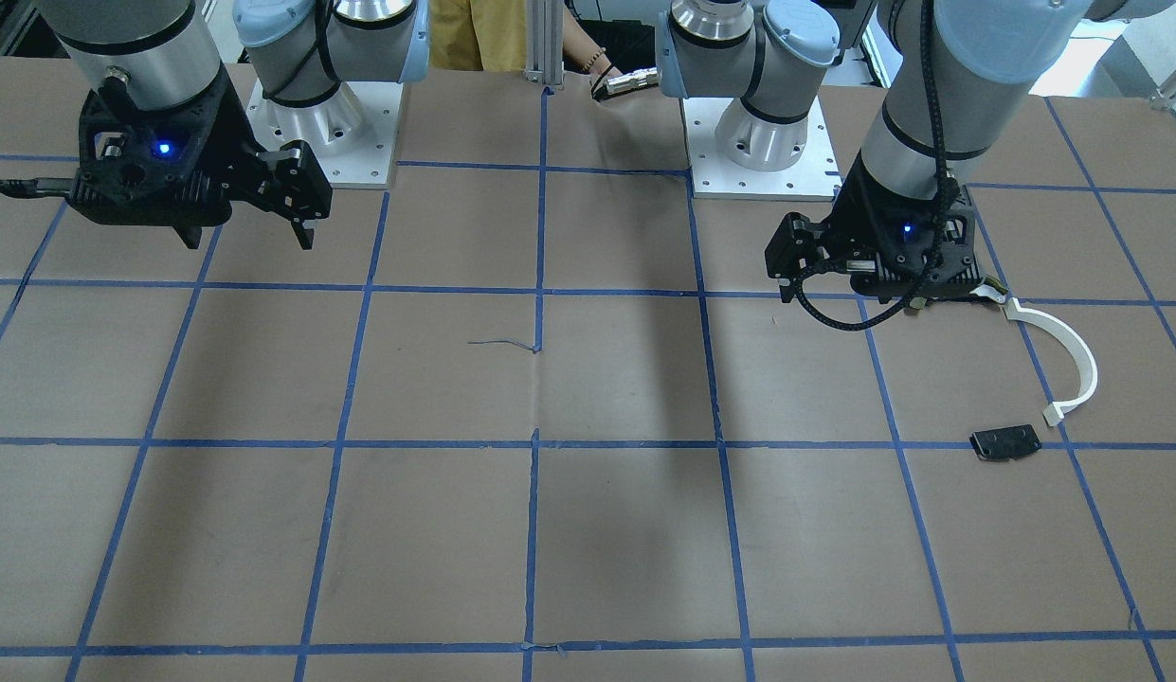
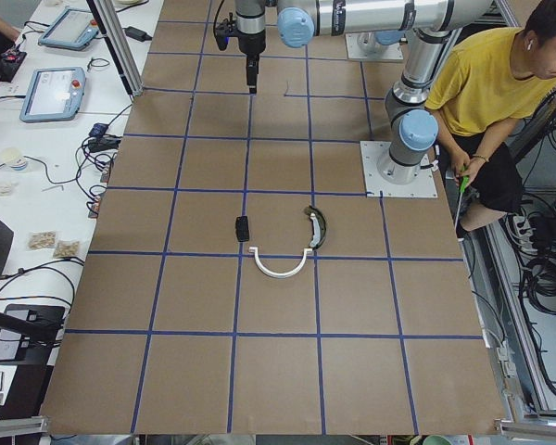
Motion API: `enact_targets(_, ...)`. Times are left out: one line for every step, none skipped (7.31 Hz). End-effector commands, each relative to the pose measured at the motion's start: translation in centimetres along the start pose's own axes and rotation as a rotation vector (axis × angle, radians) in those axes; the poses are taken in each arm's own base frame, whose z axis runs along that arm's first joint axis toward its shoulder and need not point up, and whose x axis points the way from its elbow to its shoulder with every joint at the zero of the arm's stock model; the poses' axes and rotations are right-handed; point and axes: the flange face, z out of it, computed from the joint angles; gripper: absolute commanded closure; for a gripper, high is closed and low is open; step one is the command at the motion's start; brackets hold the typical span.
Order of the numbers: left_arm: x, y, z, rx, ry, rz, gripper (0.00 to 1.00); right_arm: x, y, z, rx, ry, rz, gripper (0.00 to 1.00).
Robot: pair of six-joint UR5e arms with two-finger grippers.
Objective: Place bearing gear from tray to pile
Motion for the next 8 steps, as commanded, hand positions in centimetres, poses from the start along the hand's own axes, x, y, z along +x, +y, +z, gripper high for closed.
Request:
enact_targets(0.0,0.0,0.0,0.000,0.000,0.000,0.00,-0.1,0.1,0.2,0.007,-0.004,0.001,0.00)
enact_targets(0.0,0.0,0.0,0.002,0.001,0.000,0.00,0.2,-0.3,0.1,0.023,0.003,-0.017,0.00)
enact_targets(0.0,0.0,0.0,0.001,0.000,0.000,0.00,1.0,-1.2,0.1,0.059,-0.008,0.007,0.00)
enact_targets(0.0,0.0,0.0,0.001,0.000,0.000,0.00,1.4,-1.9,-1.1,0.136,-0.028,0.037,0.00)
enact_targets(0.0,0.0,0.0,0.001,0.000,0.000,0.00,1.8,-1.6,-1.2,0.138,0.022,0.044,0.00)
enact_targets(0.0,0.0,0.0,0.002,0.001,0.001,0.00,2.1,-2.2,-0.2,0.127,0.045,0.042,0.00)
enact_targets(0.0,0.0,0.0,0.003,0.001,0.001,0.00,3.6,-3.6,1.5,0.095,0.050,-0.034,0.00)
enact_targets(0.0,-0.1,-0.1,0.005,0.001,0.001,0.00,10.2,-4.7,2.6,0.071,0.022,0.028,0.00)
